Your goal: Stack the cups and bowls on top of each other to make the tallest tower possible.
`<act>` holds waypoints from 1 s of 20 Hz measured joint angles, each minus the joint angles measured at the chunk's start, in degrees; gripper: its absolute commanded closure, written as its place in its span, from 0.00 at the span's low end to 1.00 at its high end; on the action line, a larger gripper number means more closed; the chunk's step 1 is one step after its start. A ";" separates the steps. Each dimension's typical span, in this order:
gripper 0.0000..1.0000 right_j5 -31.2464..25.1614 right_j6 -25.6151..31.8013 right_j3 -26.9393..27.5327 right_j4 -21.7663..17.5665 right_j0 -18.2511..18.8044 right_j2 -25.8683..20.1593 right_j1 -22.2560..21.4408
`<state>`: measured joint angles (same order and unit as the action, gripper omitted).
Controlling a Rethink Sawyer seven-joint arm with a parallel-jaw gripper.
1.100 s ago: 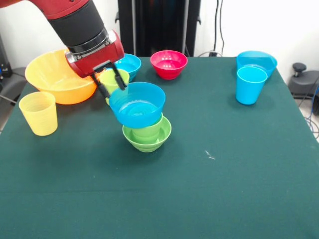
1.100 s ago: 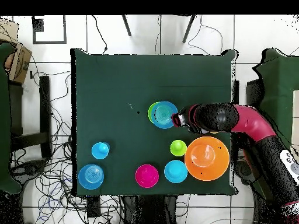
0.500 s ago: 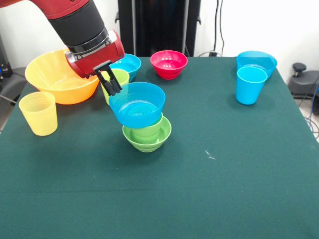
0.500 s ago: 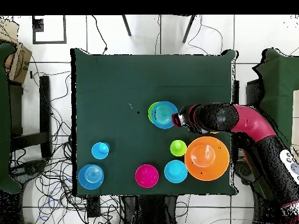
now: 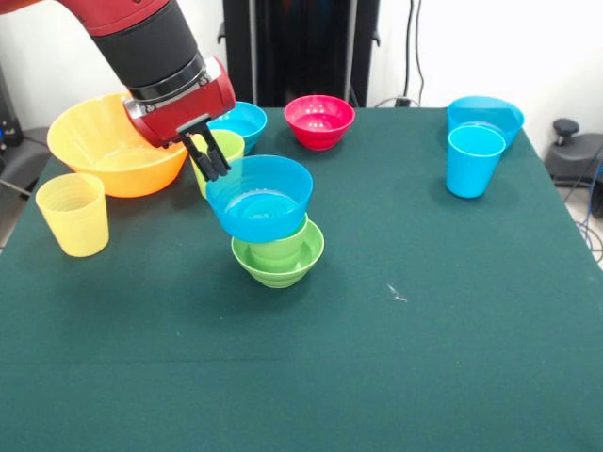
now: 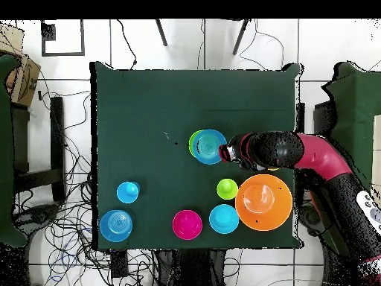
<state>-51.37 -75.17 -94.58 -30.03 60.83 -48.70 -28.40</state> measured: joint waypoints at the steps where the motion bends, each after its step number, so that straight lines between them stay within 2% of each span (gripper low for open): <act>1: 1.00 -0.01 0.00 0.00 0.00 0.00 -0.02 -0.01; 10: 1.00 -0.57 0.00 0.00 0.04 0.00 -0.42 -0.22; 20: 1.00 -7.32 0.01 2.29 0.59 0.03 -1.42 -0.12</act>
<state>-58.70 -75.15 -92.29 -29.44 60.86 -50.12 -28.52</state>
